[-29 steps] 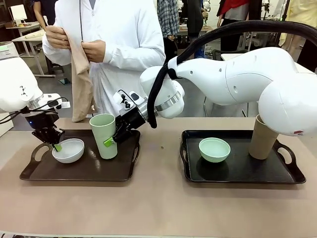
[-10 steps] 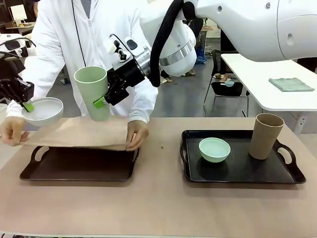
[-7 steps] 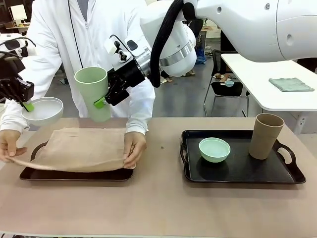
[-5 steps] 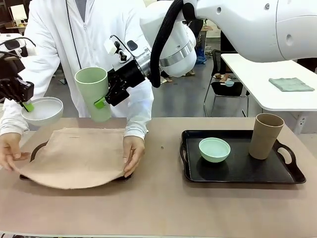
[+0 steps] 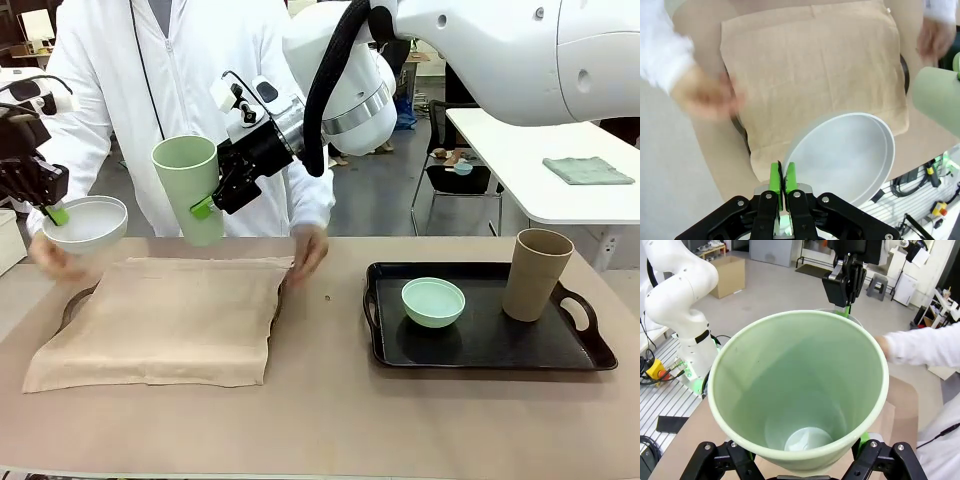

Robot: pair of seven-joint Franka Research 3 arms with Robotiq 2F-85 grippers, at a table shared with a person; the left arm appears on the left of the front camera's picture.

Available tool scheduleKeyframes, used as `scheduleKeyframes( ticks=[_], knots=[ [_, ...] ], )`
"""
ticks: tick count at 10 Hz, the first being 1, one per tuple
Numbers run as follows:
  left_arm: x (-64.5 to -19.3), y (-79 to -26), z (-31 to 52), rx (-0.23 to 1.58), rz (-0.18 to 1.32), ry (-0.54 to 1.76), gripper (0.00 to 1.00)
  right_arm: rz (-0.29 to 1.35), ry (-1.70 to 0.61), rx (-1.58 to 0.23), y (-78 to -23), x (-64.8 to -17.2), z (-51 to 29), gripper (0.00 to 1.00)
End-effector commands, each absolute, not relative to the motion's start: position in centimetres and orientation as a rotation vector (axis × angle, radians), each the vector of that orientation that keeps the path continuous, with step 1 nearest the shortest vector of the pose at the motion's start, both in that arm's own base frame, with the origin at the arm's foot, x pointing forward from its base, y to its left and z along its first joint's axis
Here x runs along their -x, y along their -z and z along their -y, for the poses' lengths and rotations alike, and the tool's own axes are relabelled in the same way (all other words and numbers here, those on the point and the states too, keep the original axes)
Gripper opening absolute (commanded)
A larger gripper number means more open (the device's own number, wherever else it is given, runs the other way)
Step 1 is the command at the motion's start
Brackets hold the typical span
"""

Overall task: Set up a tray with a mat and arrange the tableware.
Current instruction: Place the Picnic Bowl and Reusable plastic cup back onto the Handle tray in front of the human's position.

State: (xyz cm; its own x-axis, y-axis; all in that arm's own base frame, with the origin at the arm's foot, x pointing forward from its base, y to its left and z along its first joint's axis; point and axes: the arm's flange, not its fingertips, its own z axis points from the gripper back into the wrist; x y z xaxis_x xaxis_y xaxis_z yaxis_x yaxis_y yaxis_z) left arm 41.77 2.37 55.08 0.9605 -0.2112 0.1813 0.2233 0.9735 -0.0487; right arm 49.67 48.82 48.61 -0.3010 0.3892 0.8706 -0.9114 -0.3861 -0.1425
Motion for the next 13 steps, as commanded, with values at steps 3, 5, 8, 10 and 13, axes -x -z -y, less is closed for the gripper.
scheduleKeyframes(
  ticks=[3,5,8,10,13],
  knots=[
    [-41.83,-55.26,-2.57,0.062,0.192,0.229,0.0,0.833,-1.821,-0.971,-48.77,-49.59,-48.86,0.0],
    [-41.83,-55.26,-2.57,0.062,0.192,0.229,0.0,0.833,-1.821,-0.971,-48.77,-49.59,-48.86,0.0],
    [-41.83,-55.26,-2.57,0.062,0.192,0.229,0.0,0.833,-1.821,-0.971,-48.77,-49.59,-48.86,0.0],
    [-41.83,-55.26,-2.57,0.062,0.192,0.229,0.0,0.833,-1.821,-0.971,-48.77,-49.59,-48.86,0.0],
    [-41.83,-55.26,-2.57,0.062,0.192,0.229,0.0,0.833,-1.821,-0.971,-48.77,-49.59,-48.86,0.0]
  ],
)
